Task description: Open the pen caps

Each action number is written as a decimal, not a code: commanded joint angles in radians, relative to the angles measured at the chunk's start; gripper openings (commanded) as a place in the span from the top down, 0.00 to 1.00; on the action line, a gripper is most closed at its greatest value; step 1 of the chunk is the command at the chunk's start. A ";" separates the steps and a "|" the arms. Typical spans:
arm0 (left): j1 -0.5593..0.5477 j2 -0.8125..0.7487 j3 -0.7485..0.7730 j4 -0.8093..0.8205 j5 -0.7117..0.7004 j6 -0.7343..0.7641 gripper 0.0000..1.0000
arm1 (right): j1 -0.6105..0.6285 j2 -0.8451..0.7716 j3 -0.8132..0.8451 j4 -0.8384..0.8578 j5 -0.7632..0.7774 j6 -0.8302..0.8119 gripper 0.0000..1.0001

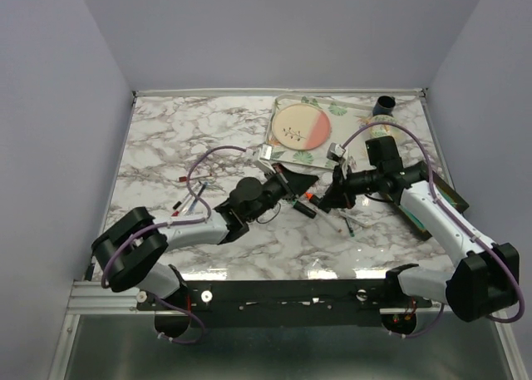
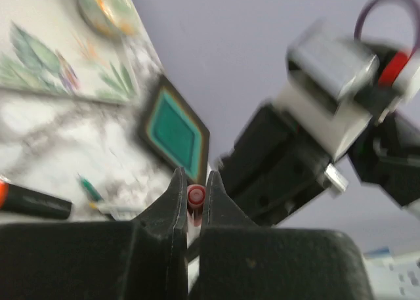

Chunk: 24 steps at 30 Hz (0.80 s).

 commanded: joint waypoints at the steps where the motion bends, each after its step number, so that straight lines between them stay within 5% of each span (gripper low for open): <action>1: 0.255 -0.211 -0.057 -0.121 -0.227 0.042 1.00 | -0.011 0.012 0.018 -0.113 0.022 -0.053 0.99; 6: 0.364 -0.321 -0.065 -0.270 -0.202 0.074 1.00 | 0.002 0.027 0.013 -0.089 0.084 -0.031 0.99; 10: 0.369 -0.371 -0.097 -0.414 -0.163 0.077 1.00 | 0.000 0.065 -0.005 -0.023 0.314 0.009 0.99; 17: 0.367 -0.441 -0.169 -0.748 -0.117 0.136 1.00 | 0.008 0.212 0.010 -0.053 0.521 0.015 0.88; 24: 0.366 -0.460 -0.201 -0.909 -0.106 0.228 1.00 | 0.014 0.285 0.011 -0.059 0.592 0.023 0.78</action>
